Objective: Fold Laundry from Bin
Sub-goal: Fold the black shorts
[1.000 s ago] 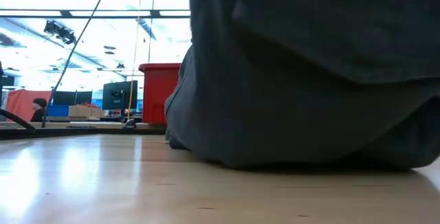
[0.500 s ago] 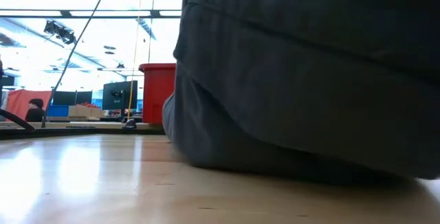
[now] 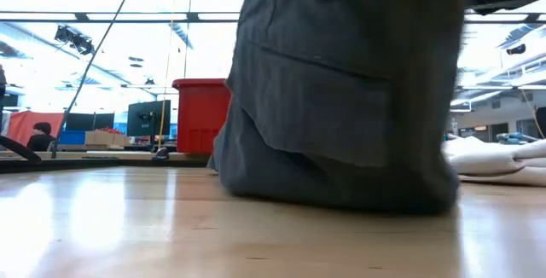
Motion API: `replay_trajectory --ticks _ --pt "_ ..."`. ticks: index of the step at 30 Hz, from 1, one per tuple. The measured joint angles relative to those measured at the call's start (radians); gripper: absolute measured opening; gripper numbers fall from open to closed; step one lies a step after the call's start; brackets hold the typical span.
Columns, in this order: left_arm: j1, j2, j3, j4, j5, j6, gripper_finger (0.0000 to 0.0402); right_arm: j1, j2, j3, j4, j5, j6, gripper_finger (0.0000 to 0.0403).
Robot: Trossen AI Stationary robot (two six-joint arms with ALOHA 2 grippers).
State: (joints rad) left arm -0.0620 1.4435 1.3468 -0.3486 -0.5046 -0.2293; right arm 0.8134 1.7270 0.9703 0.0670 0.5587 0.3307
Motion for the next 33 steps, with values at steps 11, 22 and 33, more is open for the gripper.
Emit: replay_trajectory --ticks 11,22,33 --pt "0.116 0.014 0.000 0.003 -0.001 -0.032 0.0009 -0.105 0.124 0.001 0.344 0.120 -0.043 0.0273" --pt "0.144 0.015 0.001 -0.018 -0.001 -0.029 0.0009 -0.177 0.318 0.119 0.544 0.056 -0.230 0.0272" --pt "0.143 0.015 0.001 -0.030 0.000 -0.026 0.0009 -0.186 0.385 0.210 0.534 0.307 -0.300 0.0237"
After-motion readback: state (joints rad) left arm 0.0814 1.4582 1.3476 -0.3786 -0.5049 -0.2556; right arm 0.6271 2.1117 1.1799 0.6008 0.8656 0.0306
